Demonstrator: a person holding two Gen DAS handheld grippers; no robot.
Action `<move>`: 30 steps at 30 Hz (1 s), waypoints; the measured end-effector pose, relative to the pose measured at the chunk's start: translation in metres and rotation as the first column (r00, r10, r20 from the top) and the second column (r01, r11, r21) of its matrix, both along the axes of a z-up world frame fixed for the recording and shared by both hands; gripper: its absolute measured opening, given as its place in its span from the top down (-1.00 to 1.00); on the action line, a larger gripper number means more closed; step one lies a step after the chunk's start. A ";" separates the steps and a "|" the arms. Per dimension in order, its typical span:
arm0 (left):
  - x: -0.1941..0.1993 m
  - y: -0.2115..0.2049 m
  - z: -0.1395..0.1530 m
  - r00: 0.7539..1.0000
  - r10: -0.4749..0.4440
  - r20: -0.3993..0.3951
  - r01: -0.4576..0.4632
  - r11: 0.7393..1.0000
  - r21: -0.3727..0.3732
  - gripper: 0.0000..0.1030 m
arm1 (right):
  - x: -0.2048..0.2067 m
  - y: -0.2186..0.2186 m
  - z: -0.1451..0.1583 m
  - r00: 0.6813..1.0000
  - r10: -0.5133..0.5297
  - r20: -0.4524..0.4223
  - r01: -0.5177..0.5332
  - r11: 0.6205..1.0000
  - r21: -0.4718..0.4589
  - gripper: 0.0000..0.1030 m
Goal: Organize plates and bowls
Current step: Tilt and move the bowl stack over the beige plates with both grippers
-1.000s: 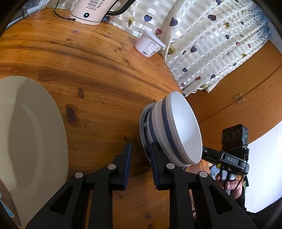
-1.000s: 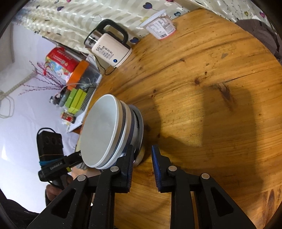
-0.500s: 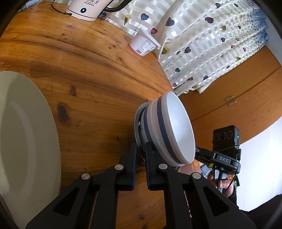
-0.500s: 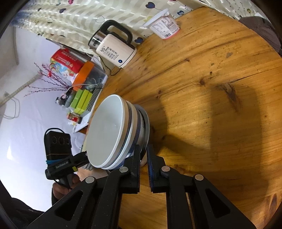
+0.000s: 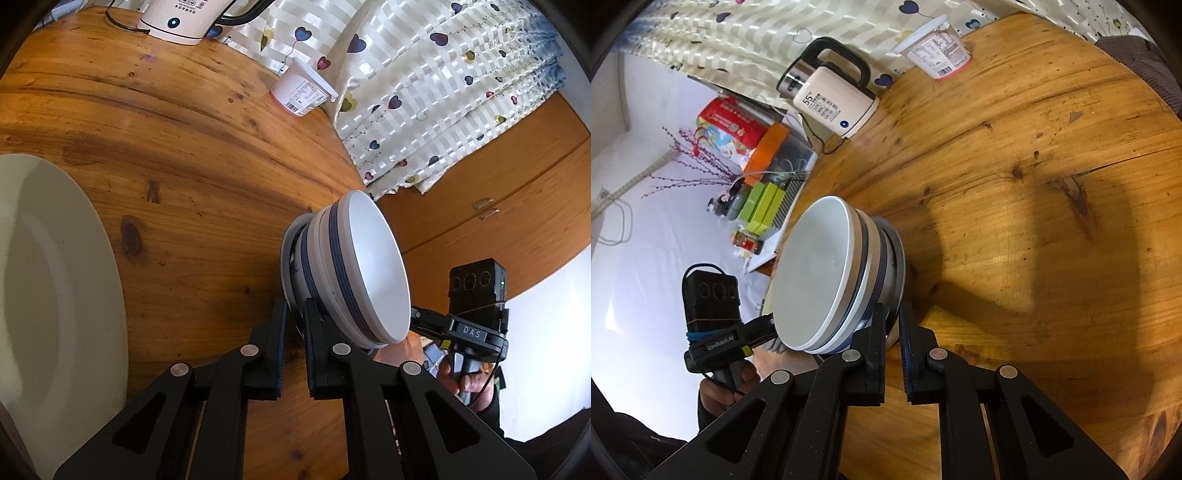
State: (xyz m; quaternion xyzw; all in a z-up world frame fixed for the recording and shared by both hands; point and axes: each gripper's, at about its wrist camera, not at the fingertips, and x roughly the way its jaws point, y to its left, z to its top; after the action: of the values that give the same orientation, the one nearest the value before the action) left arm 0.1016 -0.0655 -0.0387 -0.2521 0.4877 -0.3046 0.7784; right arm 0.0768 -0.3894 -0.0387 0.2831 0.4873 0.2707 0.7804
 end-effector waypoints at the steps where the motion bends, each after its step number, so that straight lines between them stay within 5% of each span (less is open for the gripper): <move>1: 0.000 0.000 0.000 1.000 0.000 0.001 0.000 1.000 0.002 0.86 | 0.000 0.000 0.000 1.000 -0.003 -0.002 0.003 1.000 0.002 0.81; 30: -0.005 0.011 0.010 0.999 0.030 0.025 -0.030 1.000 -0.001 0.86 | 0.002 0.012 0.012 1.000 0.010 0.026 -0.010 1.000 0.002 0.82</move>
State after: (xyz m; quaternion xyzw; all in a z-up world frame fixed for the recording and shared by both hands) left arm 0.0963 -0.0543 -0.0289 -0.2557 0.4739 -0.2963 0.7889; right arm 0.0789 -0.3771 -0.0265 0.2780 0.4780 0.2789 0.7851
